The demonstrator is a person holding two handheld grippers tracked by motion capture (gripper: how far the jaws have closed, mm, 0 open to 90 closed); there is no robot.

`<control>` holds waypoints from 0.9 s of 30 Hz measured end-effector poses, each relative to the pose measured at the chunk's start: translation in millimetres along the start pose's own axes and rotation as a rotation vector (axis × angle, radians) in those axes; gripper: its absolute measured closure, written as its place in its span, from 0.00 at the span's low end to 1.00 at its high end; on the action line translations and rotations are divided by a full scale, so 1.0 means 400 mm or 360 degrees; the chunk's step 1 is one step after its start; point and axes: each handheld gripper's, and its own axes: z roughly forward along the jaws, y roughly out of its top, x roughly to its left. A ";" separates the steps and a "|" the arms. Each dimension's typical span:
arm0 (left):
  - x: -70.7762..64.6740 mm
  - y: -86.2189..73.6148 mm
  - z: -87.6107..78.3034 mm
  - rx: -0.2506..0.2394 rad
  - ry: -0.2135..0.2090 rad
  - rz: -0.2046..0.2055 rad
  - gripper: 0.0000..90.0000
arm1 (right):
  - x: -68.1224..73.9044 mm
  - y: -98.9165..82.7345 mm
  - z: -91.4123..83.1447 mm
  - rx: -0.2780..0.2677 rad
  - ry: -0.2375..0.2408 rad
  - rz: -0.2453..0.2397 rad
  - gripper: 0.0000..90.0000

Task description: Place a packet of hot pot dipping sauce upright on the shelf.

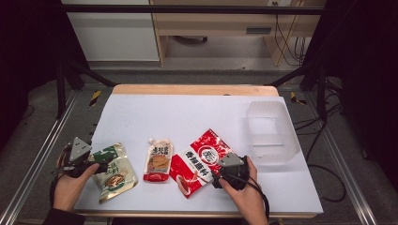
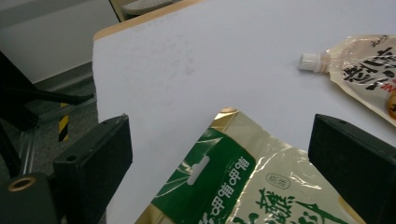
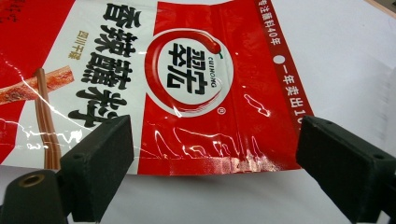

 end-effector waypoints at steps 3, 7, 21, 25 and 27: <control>0.012 -0.006 -0.003 0.0011 -0.0009 -0.0026 0.07 | 0.000 0.000 -0.001 -0.0004 -0.0002 0.0000 0.12; 0.020 -0.008 -0.011 -0.0005 -0.0005 -0.0026 0.07 | 0.001 0.002 -0.004 -0.0014 0.0009 0.0016 0.11; 0.127 -0.068 -0.035 0.0036 0.0020 -0.0160 0.11 | 0.004 0.003 -0.007 -0.0023 0.0022 -0.0009 0.09; 0.152 -0.096 -0.026 0.0104 -0.0051 -0.0219 0.12 | 0.004 0.003 -0.006 -0.0016 0.0017 -0.0009 0.10; 0.163 -0.104 -0.029 0.0104 -0.0059 -0.0244 0.12 | 0.004 0.003 -0.007 -0.0015 0.0015 -0.0011 0.10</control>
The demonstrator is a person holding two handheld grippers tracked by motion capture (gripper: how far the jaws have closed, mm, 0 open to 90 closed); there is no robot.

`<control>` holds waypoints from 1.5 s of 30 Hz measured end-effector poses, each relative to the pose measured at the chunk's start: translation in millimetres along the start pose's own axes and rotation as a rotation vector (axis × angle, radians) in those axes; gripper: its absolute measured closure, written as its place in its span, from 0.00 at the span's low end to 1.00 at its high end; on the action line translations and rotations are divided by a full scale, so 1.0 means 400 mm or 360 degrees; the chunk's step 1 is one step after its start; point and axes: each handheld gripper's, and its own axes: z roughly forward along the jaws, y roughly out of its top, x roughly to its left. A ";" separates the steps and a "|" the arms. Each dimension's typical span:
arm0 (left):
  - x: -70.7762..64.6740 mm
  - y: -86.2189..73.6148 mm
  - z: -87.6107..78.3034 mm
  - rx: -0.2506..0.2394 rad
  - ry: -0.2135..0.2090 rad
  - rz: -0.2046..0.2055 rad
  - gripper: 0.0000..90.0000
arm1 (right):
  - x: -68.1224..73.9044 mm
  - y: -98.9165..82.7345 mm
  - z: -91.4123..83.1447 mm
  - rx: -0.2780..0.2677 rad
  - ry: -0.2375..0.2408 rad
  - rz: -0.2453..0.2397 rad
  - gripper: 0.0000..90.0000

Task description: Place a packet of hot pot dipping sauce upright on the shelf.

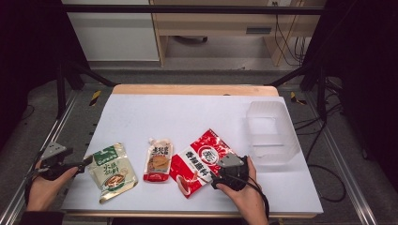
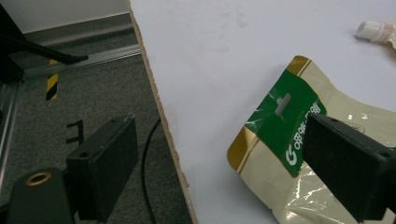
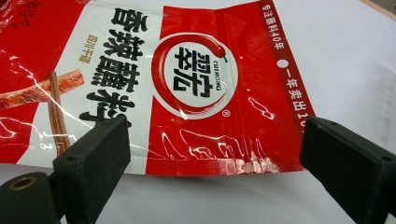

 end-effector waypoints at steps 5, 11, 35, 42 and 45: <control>0.007 -0.017 0.013 0.0054 -0.0107 -0.0046 0.17 | 0.002 0.000 0.004 0.0013 0.0002 0.0000 0.11; -0.019 -0.014 0.027 0.0102 -0.0205 0.0003 0.26 | 0.004 0.000 0.005 0.0018 0.0004 0.0001 0.12; -0.065 0.006 0.015 0.0187 -0.0299 0.0109 0.90 | 0.007 0.001 0.008 0.0031 0.0022 -0.0015 0.13; -0.074 0.019 0.004 0.0190 -0.0265 0.0188 1.00 | 0.008 0.001 0.009 0.0027 0.0026 -0.0025 0.13; -0.077 0.043 -0.026 0.0097 -0.0233 0.0204 1.00 | 0.007 0.001 0.007 0.0029 0.0023 -0.0021 0.13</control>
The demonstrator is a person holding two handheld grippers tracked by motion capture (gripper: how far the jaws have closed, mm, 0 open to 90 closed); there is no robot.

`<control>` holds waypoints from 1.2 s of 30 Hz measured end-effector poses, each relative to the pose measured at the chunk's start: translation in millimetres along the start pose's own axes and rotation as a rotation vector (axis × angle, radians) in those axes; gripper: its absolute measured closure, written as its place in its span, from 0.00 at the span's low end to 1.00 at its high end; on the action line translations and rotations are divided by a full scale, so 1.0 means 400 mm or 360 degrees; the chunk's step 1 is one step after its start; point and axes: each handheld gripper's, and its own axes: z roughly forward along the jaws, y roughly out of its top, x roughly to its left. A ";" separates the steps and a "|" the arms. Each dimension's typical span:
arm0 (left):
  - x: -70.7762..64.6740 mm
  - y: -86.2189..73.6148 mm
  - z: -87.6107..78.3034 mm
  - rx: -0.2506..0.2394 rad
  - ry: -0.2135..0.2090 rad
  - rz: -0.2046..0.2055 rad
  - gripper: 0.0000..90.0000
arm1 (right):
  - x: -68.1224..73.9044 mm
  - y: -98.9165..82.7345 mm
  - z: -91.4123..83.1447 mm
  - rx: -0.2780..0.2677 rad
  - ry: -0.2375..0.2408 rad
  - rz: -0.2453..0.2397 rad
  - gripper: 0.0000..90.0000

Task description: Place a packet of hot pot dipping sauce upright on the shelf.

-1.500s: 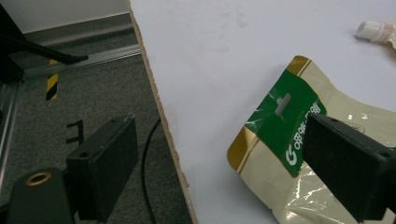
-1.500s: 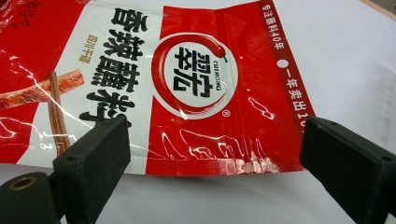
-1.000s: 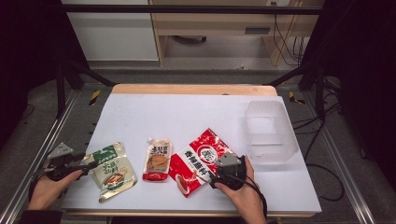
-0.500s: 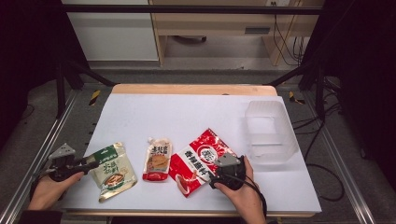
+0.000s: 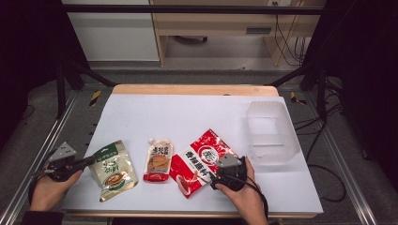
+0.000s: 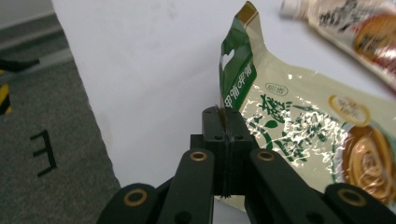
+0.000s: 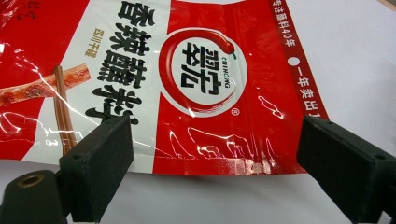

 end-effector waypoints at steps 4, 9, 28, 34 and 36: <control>-0.015 0.039 -0.041 -0.0105 0.0000 0.0044 1.00 | 0.003 0.001 -0.002 0.0006 0.0018 0.0005 0.13; -0.057 0.101 -0.093 -0.0202 -0.0046 0.0144 1.00 | 0.007 0.014 -0.012 -0.0026 0.0084 0.0030 0.12; -0.198 0.297 -0.190 -0.0231 -0.0127 0.0561 1.00 | -0.005 0.109 -0.082 -0.0070 0.0275 -0.0096 0.12; -0.212 0.355 -0.172 -0.0224 -0.0205 0.0605 1.00 | -0.005 0.147 -0.087 -0.0015 0.0405 -0.0158 0.12; -0.218 0.364 -0.168 -0.0222 -0.0216 0.0617 1.00 | -0.003 0.153 -0.087 0.0011 0.0443 -0.0175 0.13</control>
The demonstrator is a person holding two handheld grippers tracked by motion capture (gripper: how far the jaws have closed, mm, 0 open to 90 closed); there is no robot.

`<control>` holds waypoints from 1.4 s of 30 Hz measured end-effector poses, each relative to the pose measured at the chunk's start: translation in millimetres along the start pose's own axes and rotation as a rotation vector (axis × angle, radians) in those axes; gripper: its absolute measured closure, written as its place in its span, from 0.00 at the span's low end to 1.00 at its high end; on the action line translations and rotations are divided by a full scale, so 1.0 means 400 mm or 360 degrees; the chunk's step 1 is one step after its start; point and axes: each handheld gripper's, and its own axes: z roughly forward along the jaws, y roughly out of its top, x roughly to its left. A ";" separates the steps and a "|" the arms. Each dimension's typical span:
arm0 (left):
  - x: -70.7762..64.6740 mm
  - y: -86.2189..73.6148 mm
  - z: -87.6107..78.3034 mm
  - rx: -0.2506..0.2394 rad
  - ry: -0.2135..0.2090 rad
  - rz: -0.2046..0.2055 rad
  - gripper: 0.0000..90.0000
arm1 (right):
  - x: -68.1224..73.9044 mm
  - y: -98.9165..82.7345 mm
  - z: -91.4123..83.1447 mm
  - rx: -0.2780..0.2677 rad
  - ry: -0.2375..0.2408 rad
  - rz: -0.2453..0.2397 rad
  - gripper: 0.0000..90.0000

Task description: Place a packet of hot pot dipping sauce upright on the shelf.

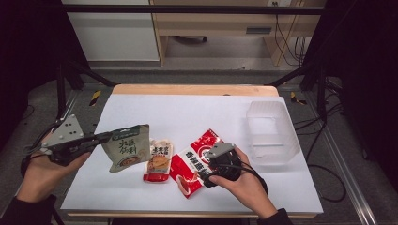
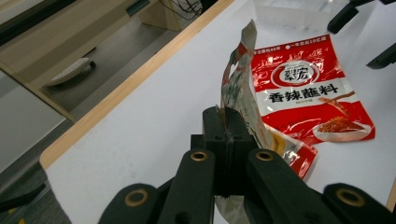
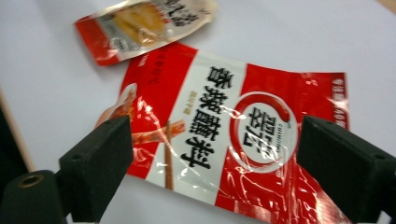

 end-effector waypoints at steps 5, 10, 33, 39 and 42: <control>-0.007 0.044 0.034 0.0022 -0.0022 0.0061 1.00 | 0.002 0.033 -0.006 0.0078 0.0011 -0.0131 0.17; -0.007 0.077 0.070 0.0043 -0.0039 0.0096 1.00 | -0.012 0.074 -0.021 0.0159 0.0055 -0.0251 0.17; -0.008 0.184 0.226 0.0077 -0.0175 0.0192 1.00 | -0.079 0.141 -0.072 0.0228 0.0013 -0.0398 0.27; -0.015 0.190 0.259 0.0106 -0.0233 0.0213 1.00 | -0.110 0.177 -0.083 0.0213 0.0006 -0.0463 0.29; -0.023 0.195 0.272 0.0127 -0.0263 0.0243 1.00 | -0.114 0.187 -0.082 0.0215 -0.0004 -0.0464 0.31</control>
